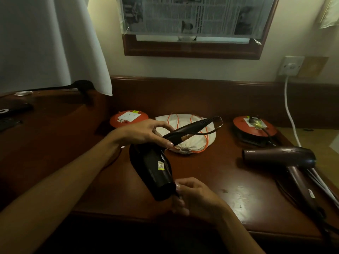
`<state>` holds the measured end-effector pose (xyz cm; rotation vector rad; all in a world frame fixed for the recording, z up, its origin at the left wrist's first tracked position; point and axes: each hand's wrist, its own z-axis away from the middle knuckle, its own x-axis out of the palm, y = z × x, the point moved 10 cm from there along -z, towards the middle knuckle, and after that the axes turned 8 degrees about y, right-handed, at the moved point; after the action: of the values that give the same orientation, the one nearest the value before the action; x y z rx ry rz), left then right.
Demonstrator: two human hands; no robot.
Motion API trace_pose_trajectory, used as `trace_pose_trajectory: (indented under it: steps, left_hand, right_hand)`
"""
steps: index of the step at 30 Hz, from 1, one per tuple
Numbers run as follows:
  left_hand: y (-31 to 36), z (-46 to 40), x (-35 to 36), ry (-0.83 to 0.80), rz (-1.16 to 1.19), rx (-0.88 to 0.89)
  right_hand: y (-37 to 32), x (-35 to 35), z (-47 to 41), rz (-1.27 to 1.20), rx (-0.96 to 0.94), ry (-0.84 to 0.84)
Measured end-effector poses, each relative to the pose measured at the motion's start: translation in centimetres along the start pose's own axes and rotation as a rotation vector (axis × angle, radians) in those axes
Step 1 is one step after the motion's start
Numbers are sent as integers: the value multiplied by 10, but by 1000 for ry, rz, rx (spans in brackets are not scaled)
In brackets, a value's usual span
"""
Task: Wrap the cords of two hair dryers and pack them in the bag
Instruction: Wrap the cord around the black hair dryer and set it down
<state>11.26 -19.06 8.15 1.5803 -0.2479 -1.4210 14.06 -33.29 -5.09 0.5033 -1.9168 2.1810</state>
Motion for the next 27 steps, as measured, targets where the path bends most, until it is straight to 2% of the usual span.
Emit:
trace_pose_trajectory:
  steps: [7, 9, 12, 15, 17, 22, 25, 27]
  left_hand:
    - [27, 46, 52, -247, -109, 67]
    - [27, 50, 64, -286, -169, 54]
    - [25, 51, 67, -311, -245, 30]
    - [19, 58, 66, -345, -397, 12]
    - [12, 58, 64, -338, -495, -8]
    - [-7, 37, 61, -267, -572, -55]
    - [-15, 26, 69, -253, -463, -31]
    - [-14, 25, 74, -258, -406, -2]
  right_hand:
    - [-27, -70, -14, 285, -20, 212]
    - [-54, -60, -22, 494, -79, 121]
    - [-80, -50, -27, 770, 4, 29]
    - [-83, -37, -21, 624, 133, -113]
    - [-90, -27, -21, 675, 139, -133]
    - [-123, 7, -53, 1396, -104, 16]
    - [-130, 23, -61, 1610, -153, 19]
    - [-130, 24, -62, 1657, -127, -6]
